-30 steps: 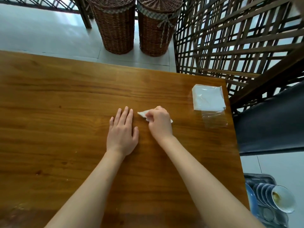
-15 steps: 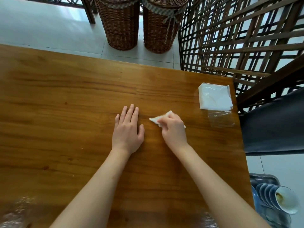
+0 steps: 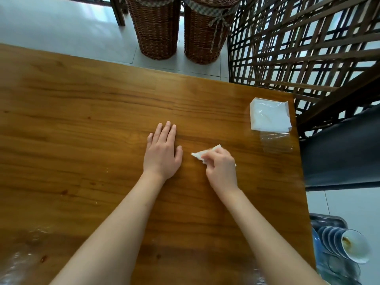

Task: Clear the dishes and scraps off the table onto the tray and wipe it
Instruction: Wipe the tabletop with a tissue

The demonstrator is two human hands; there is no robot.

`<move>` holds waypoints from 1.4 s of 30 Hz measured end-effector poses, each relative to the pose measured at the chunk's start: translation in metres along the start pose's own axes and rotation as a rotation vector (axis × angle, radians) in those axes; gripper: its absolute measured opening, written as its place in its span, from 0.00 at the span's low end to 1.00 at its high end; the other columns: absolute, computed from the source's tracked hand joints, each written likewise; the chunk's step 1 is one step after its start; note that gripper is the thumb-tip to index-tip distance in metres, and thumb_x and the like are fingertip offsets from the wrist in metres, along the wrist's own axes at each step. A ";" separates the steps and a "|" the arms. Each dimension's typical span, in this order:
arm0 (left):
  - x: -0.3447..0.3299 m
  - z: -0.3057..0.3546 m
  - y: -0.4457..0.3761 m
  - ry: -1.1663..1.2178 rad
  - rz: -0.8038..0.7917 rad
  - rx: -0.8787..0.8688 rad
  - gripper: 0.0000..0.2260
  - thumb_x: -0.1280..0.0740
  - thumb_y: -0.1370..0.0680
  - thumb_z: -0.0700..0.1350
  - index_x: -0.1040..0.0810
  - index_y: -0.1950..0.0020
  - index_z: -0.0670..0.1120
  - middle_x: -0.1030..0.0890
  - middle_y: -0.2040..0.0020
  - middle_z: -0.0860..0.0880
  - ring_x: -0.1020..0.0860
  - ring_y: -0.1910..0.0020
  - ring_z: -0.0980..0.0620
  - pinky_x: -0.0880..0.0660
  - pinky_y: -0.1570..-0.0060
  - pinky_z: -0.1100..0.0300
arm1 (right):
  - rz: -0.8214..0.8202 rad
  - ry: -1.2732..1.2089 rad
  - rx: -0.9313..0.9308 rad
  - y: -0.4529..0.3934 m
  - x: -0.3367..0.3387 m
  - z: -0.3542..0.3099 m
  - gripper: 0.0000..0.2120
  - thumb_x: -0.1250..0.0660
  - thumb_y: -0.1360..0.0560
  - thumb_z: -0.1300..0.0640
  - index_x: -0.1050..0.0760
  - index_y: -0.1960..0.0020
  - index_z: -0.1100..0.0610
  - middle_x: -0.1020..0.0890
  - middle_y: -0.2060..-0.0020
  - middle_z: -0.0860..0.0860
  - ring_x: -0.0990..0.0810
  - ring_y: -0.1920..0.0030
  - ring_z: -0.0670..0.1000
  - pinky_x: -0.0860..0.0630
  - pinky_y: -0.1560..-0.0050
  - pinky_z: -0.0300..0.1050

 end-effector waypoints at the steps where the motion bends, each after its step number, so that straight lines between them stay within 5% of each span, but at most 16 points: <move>1: 0.000 0.001 0.000 -0.008 -0.018 0.000 0.27 0.44 0.21 0.52 0.44 0.24 0.46 0.43 0.24 0.47 0.48 0.25 0.47 0.51 0.28 0.51 | -0.018 -0.018 -0.014 0.008 0.002 0.003 0.08 0.35 0.25 0.65 0.17 0.53 0.60 0.19 0.57 0.53 0.23 0.55 0.48 0.27 0.56 0.36; 11: 0.055 -0.035 0.082 0.040 0.043 0.052 0.22 0.43 0.20 0.48 0.39 0.26 0.47 0.39 0.25 0.47 0.45 0.25 0.47 0.52 0.28 0.51 | -0.002 -0.090 -0.125 0.106 0.013 -0.006 0.07 0.34 0.26 0.66 0.17 0.53 0.59 0.18 0.57 0.52 0.27 0.54 0.46 0.38 0.59 0.25; 20: 0.067 -0.088 0.197 0.106 0.023 0.142 0.20 0.41 0.21 0.44 0.34 0.28 0.45 0.36 0.27 0.46 0.43 0.26 0.47 0.51 0.28 0.51 | 0.010 -0.105 -0.138 0.167 -0.002 -0.049 0.07 0.33 0.26 0.63 0.17 0.52 0.58 0.18 0.56 0.51 0.29 0.54 0.43 0.37 0.62 0.26; 27: 0.059 -0.097 0.246 0.112 -0.002 0.040 0.21 0.38 0.22 0.43 0.34 0.28 0.44 0.34 0.28 0.44 0.41 0.27 0.45 0.50 0.30 0.52 | 0.105 -0.098 -0.225 0.199 -0.029 -0.077 0.06 0.32 0.26 0.63 0.17 0.53 0.57 0.19 0.54 0.50 0.30 0.54 0.43 0.37 0.64 0.26; 34: 0.031 -0.079 0.252 0.080 -0.123 -0.167 0.24 0.45 0.20 0.47 0.46 0.24 0.45 0.44 0.24 0.46 0.50 0.24 0.48 0.54 0.29 0.55 | 0.104 -0.002 -0.340 0.193 -0.052 -0.082 0.09 0.35 0.24 0.63 0.18 0.49 0.58 0.19 0.52 0.52 0.24 0.49 0.50 0.27 0.56 0.38; 42: 0.025 -0.082 0.255 0.077 -0.119 -0.201 0.24 0.47 0.19 0.48 0.47 0.24 0.45 0.45 0.23 0.46 0.51 0.24 0.47 0.54 0.29 0.56 | 0.079 0.022 -0.213 0.247 -0.051 -0.093 0.08 0.34 0.26 0.66 0.17 0.52 0.60 0.19 0.57 0.53 0.23 0.55 0.48 0.34 0.60 0.27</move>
Point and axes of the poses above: each hand's wrist, its own y-axis away from the middle knuckle, its own x-axis out of the back of the hand, z = x × y, the point moved 10 cm from there along -y, towards the middle knuckle
